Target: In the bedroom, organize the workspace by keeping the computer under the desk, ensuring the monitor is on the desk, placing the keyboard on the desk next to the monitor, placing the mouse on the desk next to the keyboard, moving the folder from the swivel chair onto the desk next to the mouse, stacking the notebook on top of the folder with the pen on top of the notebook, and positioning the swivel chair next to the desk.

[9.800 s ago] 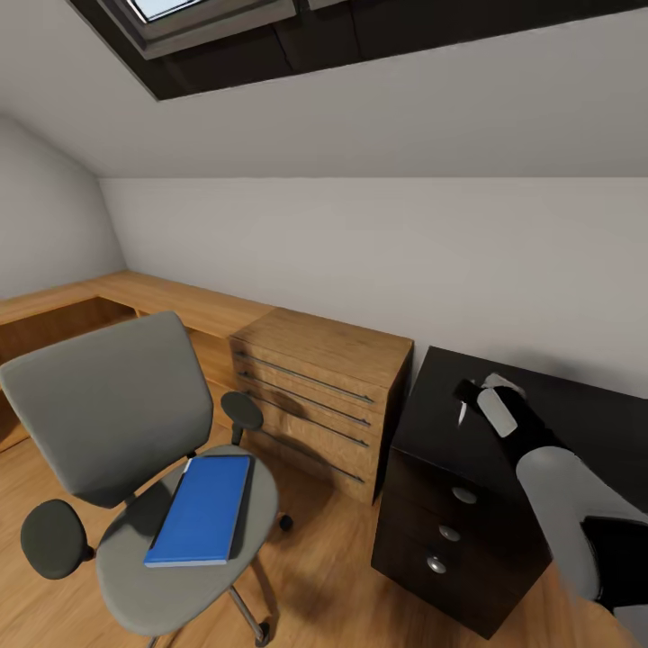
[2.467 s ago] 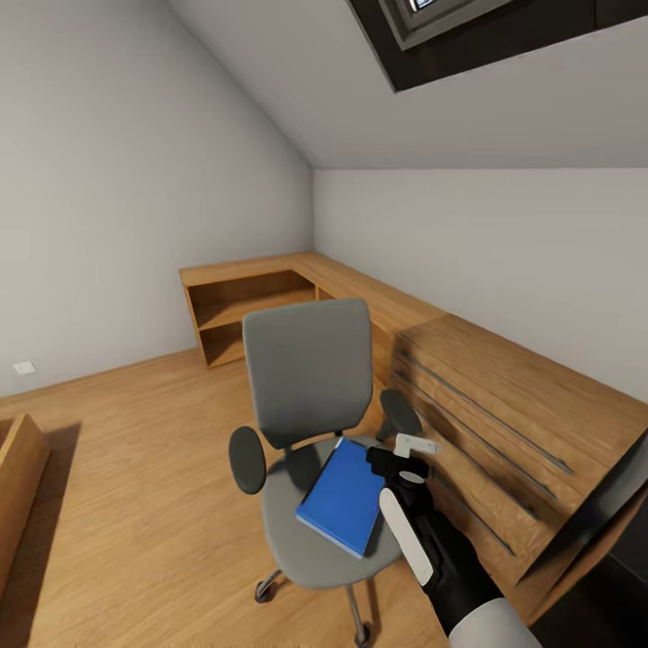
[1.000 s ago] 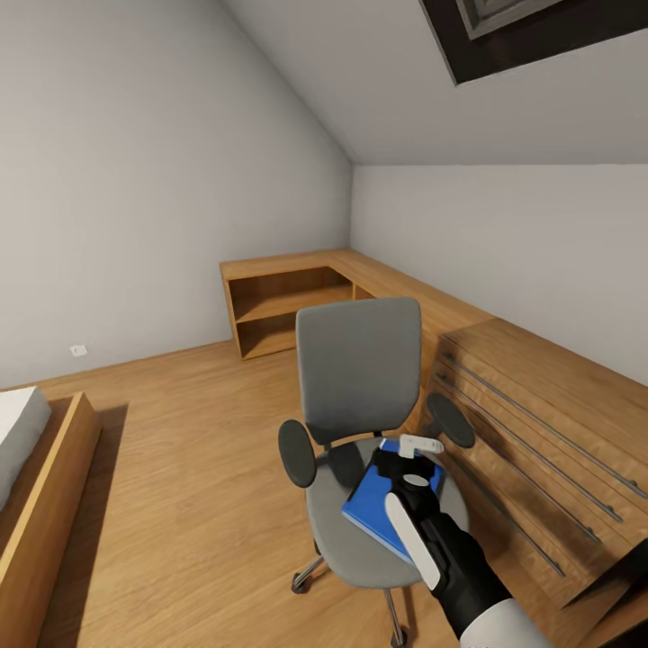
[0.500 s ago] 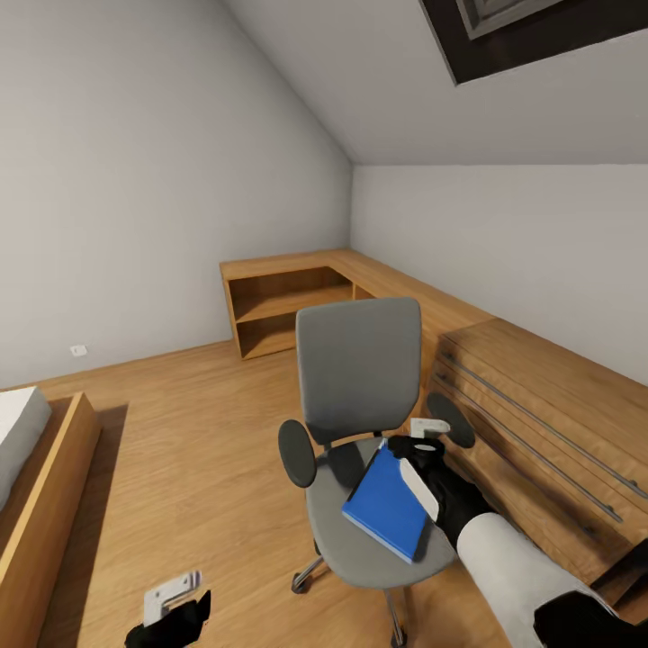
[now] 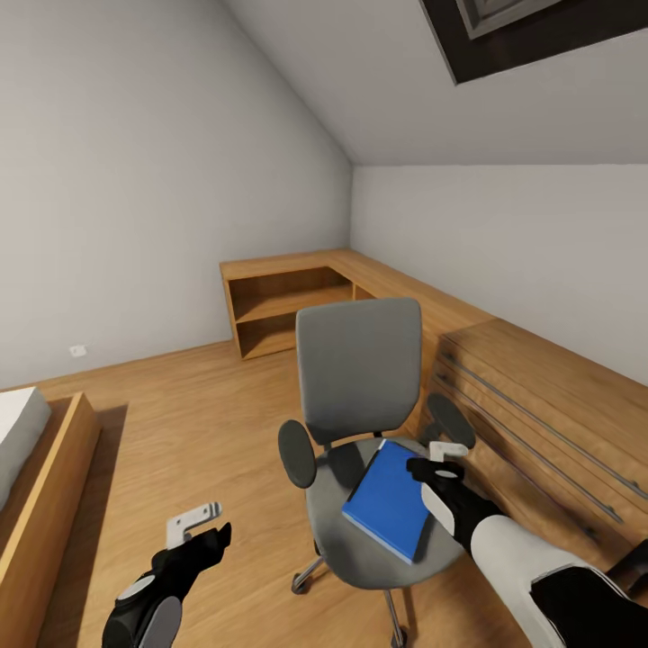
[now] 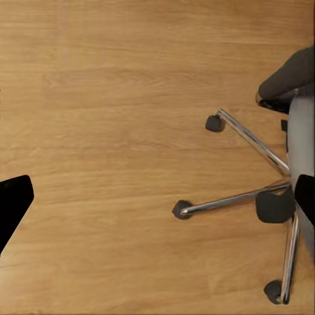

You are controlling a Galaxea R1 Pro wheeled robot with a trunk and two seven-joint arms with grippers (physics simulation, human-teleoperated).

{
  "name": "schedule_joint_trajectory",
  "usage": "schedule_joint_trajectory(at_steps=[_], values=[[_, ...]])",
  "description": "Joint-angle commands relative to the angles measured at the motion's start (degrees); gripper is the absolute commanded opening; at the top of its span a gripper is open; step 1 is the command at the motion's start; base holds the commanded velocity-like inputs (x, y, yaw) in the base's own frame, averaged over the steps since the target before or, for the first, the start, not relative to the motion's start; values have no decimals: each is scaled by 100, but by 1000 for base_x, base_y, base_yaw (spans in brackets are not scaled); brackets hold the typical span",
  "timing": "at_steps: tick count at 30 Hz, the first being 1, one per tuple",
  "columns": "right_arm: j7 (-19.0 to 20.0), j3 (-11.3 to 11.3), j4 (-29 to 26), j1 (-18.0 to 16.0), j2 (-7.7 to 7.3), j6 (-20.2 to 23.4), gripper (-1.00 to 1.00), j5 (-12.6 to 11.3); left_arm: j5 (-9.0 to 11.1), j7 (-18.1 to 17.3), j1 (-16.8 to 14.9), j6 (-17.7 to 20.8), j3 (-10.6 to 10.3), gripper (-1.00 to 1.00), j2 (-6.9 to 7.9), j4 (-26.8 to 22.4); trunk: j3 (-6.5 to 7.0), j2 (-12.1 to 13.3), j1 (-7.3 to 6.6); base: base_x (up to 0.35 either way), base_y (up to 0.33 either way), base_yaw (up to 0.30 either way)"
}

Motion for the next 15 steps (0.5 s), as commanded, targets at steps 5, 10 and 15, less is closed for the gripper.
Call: schedule_joint_trajectory(at_steps=[5, 10, 15], values=[[-29, 51, 77, -5, 4, -82, 100, -46, 55, 59, -17, 3, 33, 100, 141, -36, -5, -3, 0, 213, 0, 0], [-46, 28, 85, -2, 6, -246, 100, -56, 54, 59, -22, 0, 35, 100, 223, -40, -5, -3, 0, 312, 0, 0], [-51, 27, 86, 0, 6, -283, 100, -59, 54, 59, -22, 1, 34, 100, 231, -40, -5, -3, 0, 326, 0, 0]])
